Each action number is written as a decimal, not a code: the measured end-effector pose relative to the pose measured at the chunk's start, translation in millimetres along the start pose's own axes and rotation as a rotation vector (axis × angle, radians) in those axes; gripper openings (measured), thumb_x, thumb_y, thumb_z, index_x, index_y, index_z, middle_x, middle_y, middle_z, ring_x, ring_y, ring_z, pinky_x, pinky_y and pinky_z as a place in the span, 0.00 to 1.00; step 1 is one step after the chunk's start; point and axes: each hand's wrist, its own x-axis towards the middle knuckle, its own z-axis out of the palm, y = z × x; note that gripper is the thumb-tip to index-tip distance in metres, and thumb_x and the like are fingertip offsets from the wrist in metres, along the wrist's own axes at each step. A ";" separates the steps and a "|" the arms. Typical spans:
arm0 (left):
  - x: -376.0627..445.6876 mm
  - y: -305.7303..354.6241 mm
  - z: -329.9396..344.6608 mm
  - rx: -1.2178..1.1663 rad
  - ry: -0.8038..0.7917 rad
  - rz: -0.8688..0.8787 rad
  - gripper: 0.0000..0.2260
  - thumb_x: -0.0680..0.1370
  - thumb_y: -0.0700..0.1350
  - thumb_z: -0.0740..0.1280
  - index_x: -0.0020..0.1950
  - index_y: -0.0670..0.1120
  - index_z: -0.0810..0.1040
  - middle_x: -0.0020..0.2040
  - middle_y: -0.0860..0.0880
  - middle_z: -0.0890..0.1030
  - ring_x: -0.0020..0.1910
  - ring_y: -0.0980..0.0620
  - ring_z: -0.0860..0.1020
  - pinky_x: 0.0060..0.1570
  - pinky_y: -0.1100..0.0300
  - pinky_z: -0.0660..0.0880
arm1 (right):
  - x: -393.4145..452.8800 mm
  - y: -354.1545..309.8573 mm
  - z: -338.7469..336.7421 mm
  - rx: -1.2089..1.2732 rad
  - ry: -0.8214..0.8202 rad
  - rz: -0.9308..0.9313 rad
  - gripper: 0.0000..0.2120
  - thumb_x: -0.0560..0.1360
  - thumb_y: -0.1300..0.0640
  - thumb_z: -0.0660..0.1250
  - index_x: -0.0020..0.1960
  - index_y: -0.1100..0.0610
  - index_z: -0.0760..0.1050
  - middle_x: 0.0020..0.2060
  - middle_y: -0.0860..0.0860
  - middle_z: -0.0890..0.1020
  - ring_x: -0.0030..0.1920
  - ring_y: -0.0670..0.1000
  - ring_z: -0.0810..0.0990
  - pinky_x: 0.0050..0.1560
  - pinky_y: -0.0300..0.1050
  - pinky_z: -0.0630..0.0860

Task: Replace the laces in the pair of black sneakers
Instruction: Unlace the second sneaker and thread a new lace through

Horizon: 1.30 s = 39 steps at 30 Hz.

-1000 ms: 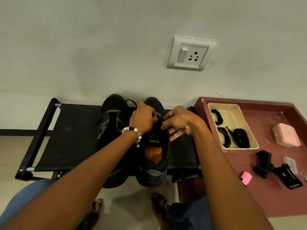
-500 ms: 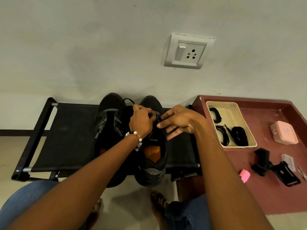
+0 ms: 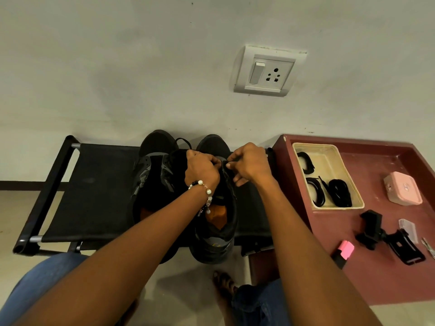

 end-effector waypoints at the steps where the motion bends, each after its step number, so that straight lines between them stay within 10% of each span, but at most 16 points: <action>1: 0.5 1.0 1.5 -0.027 0.012 -0.047 0.10 0.76 0.46 0.70 0.56 0.47 0.79 0.38 0.62 0.65 0.30 0.61 0.66 0.27 0.64 0.59 | 0.5 0.8 1.0 -0.005 0.017 -0.004 0.05 0.74 0.63 0.72 0.50 0.60 0.81 0.32 0.59 0.83 0.28 0.57 0.83 0.32 0.51 0.83; 9: 3.7 9.3 -2.7 -0.198 -0.069 -0.147 0.10 0.76 0.38 0.69 0.57 0.39 0.78 0.36 0.61 0.67 0.28 0.62 0.69 0.16 0.72 0.63 | 8.1 4.1 7.2 0.032 0.133 0.037 0.06 0.72 0.61 0.74 0.37 0.57 0.81 0.31 0.58 0.83 0.28 0.57 0.83 0.31 0.53 0.83; 14: 10.6 11.5 -16.4 -0.119 -0.262 -0.048 0.06 0.75 0.37 0.69 0.51 0.39 0.82 0.60 0.41 0.75 0.46 0.48 0.79 0.41 0.60 0.80 | 19.8 4.0 17.4 -0.089 0.227 0.033 0.06 0.70 0.56 0.73 0.39 0.58 0.79 0.36 0.58 0.82 0.35 0.61 0.83 0.37 0.53 0.83; 18: 6.5 22.6 -36.8 -0.094 -0.394 -0.036 0.13 0.78 0.34 0.60 0.53 0.43 0.83 0.59 0.39 0.78 0.58 0.41 0.76 0.60 0.53 0.76 | 19.2 0.4 15.6 -0.100 0.217 0.030 0.11 0.70 0.52 0.71 0.42 0.61 0.77 0.38 0.58 0.82 0.37 0.61 0.83 0.40 0.54 0.83; 25: -6.6 44.1 -79.7 -0.364 -0.335 0.105 0.17 0.80 0.32 0.51 0.66 0.46 0.61 0.51 0.42 0.79 0.42 0.52 0.76 0.34 0.65 0.72 | -9.1 -27.2 -25.4 0.235 0.342 -0.078 0.14 0.72 0.58 0.66 0.40 0.71 0.77 0.37 0.65 0.82 0.38 0.61 0.84 0.42 0.62 0.81; 31: -12.5 55.9 -97.7 -0.581 -0.334 0.129 0.06 0.82 0.36 0.60 0.57 0.40 0.74 0.41 0.44 0.83 0.34 0.53 0.79 0.35 0.63 0.72 | -54.3 -68.7 -70.3 0.779 0.357 -0.273 0.08 0.79 0.62 0.61 0.44 0.59 0.77 0.42 0.57 0.84 0.46 0.55 0.85 0.47 0.49 0.81; 39: -15.4 64.9 -99.4 -0.806 -0.343 0.042 0.04 0.76 0.39 0.70 0.49 0.43 0.84 0.45 0.46 0.86 0.44 0.51 0.83 0.47 0.59 0.80 | -43.9 -65.7 -43.6 0.354 0.184 -0.309 0.05 0.78 0.56 0.67 0.43 0.52 0.79 0.43 0.48 0.82 0.49 0.48 0.80 0.56 0.52 0.78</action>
